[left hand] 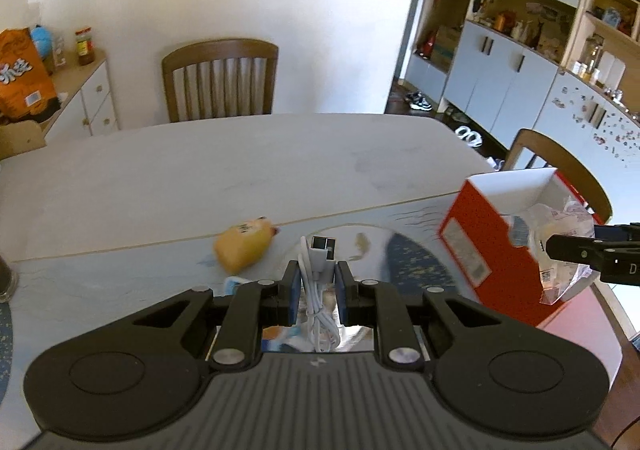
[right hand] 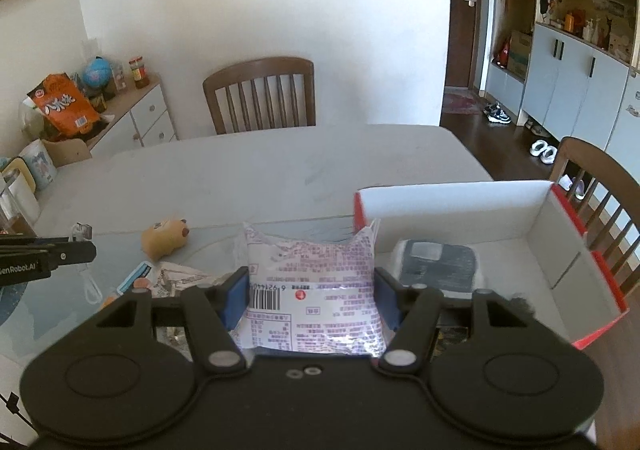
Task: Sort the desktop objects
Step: 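Carry the pink-white bag and white cable over the shoebox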
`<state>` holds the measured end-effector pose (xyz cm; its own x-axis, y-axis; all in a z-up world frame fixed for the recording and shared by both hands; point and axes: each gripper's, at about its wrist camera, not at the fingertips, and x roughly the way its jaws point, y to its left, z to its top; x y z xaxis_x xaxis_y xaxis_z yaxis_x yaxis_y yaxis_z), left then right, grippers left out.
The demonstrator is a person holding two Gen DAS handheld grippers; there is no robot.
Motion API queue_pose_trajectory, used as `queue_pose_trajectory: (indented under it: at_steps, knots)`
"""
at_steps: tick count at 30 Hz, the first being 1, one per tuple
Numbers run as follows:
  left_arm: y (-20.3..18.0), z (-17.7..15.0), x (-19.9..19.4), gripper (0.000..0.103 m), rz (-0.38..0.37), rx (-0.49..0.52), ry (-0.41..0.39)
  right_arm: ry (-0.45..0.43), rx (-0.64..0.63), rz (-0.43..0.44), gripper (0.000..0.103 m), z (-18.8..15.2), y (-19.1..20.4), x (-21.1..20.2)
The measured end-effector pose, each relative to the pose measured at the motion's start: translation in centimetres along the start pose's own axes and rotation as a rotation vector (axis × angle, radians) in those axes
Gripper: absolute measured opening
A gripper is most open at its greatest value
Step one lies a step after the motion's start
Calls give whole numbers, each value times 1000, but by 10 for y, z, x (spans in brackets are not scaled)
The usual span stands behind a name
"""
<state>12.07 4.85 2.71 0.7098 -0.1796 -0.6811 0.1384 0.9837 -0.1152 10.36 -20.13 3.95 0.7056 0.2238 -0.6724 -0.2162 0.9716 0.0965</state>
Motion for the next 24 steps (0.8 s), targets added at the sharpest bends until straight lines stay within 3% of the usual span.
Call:
queue_pose_trajectory:
  at_steps: [24]
  knots:
    - [-156, 21, 24, 17, -98, 58, -8, -21, 9, -9, 63, 1, -135, -19]
